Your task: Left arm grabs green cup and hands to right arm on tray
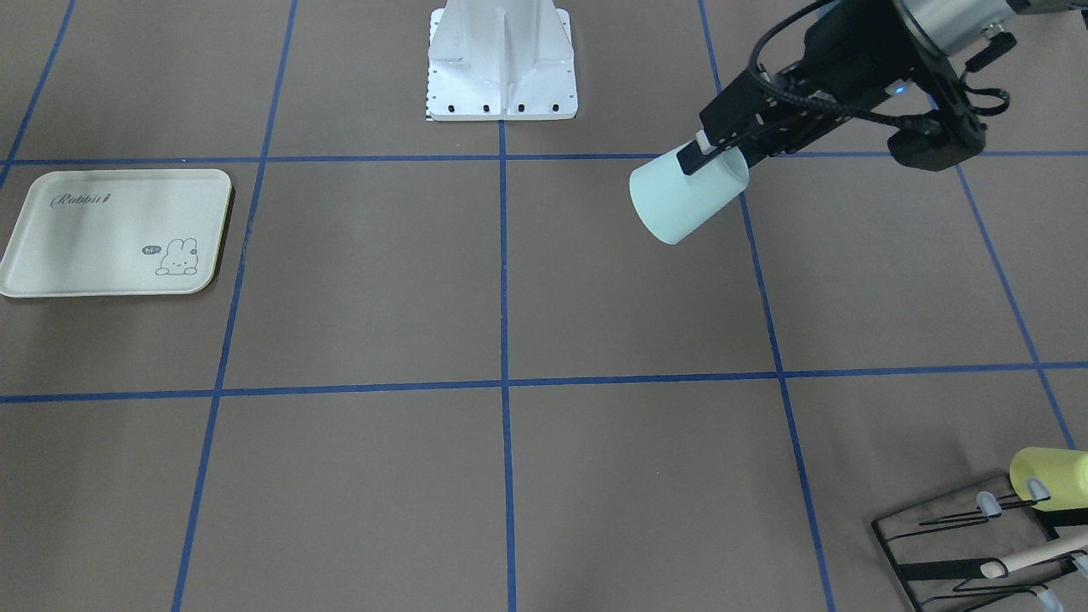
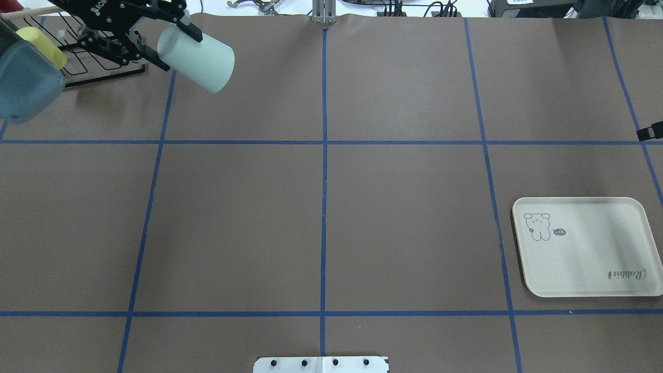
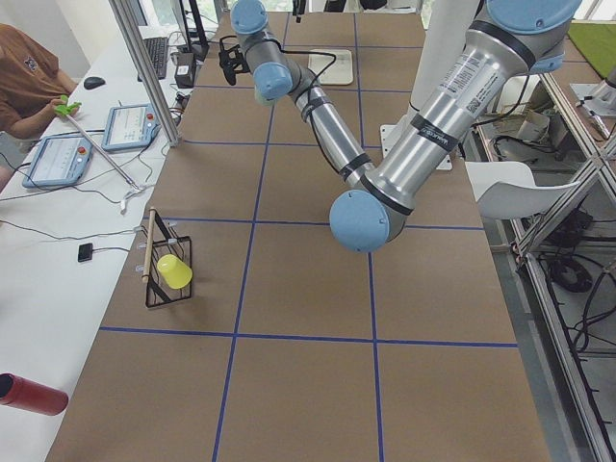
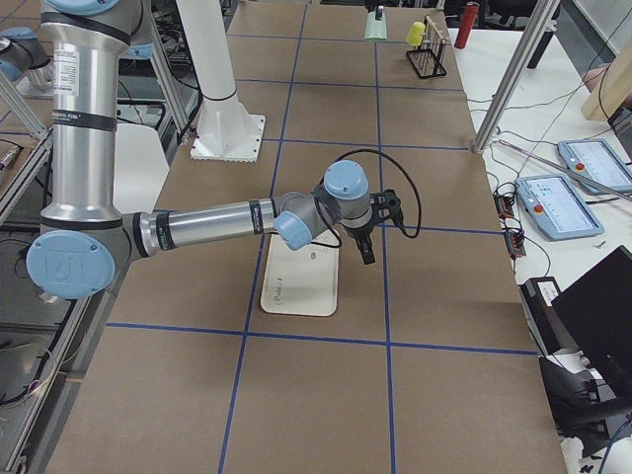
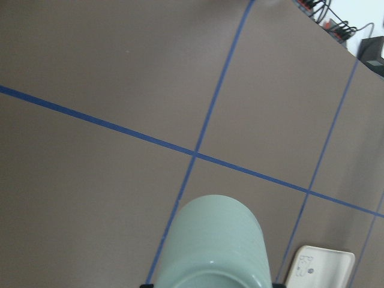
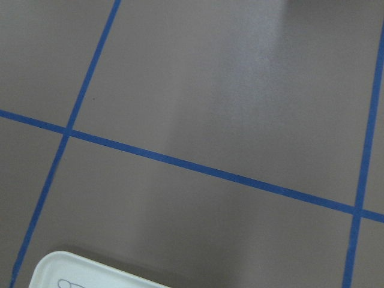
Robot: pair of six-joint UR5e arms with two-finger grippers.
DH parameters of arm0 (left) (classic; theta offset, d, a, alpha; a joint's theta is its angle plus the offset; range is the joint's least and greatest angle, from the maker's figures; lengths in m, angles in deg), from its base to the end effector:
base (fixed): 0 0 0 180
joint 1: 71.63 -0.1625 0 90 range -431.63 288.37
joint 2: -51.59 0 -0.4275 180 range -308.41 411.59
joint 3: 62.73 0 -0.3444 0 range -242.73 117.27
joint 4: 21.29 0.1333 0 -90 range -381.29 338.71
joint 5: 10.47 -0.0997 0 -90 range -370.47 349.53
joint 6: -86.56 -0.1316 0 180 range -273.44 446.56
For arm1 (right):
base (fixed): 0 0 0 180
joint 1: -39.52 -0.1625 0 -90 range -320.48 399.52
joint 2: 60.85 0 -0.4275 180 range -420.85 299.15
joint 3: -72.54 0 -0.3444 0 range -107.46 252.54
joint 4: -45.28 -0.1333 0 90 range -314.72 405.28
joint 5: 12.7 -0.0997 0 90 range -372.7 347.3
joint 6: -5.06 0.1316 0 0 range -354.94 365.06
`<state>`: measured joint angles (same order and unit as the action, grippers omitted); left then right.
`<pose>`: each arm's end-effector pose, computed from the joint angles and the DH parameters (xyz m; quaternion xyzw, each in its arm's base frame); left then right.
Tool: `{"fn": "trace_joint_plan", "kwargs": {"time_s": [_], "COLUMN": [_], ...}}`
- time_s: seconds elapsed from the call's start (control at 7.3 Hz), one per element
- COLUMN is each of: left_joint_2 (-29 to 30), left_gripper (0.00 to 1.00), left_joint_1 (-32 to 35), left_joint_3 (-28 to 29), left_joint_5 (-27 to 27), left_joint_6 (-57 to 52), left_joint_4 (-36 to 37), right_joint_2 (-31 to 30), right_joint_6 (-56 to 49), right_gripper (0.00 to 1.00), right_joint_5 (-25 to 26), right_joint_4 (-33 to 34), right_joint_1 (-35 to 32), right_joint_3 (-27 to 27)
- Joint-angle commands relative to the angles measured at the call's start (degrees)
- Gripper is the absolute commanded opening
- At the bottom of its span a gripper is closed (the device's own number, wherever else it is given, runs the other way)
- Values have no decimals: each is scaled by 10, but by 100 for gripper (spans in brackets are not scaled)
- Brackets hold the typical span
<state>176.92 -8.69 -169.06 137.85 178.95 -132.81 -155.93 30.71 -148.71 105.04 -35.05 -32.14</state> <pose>0.2339 -0.5047 0.1657 -0.0754 0.6468 -0.1339 0.7470 -0.0790 -0.4314 0.5372 0.1648 -0.4541 -0.0555 0.8738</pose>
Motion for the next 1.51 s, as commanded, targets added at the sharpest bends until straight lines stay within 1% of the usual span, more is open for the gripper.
{"fn": "trace_joint_plan", "kwargs": {"time_s": [0.0,0.14,0.27,0.41,0.55,0.82,0.96,1.1,1.23,1.37], "left_joint_2": [-1,-1,-2,-2,-3,-49,-50,-50,-49,-48], "left_gripper": [0,0,0,0,0,0,0,0,0,0], "left_joint_1": [-28,-72,-96,-109,-111,-118,-132,-150,-183,-235], "left_joint_3": [4,2,5,2,5,7,16,19,17,15], "left_joint_5": [-66,-146,-199,-225,-249,-254,-255,-261,-304,-349], "left_joint_6": [168,256,319,361,399,450,482,505,513,513], "left_joint_4": [-186,-275,-335,-363,-394,-513,-562,-590,-612,-632], "right_joint_2": [6,16,37,71,90,114,131,136,153,180], "right_joint_6": [155,231,321,431,520,622,673,707,732,800], "right_gripper": [100,100,100,99,99,99,99,99,99,99], "right_joint_5": [-25,-35,-36,-39,-39,-38,-38,-36,-35,-33], "right_joint_4": [-108,-158,-201,-243,-290,-378,-412,-451,-469,-484], "right_joint_1": [37,52,71,92,108,141,147,157,166,169], "right_joint_3": [0,1,0,0,2,4,5,5,4,1]}}
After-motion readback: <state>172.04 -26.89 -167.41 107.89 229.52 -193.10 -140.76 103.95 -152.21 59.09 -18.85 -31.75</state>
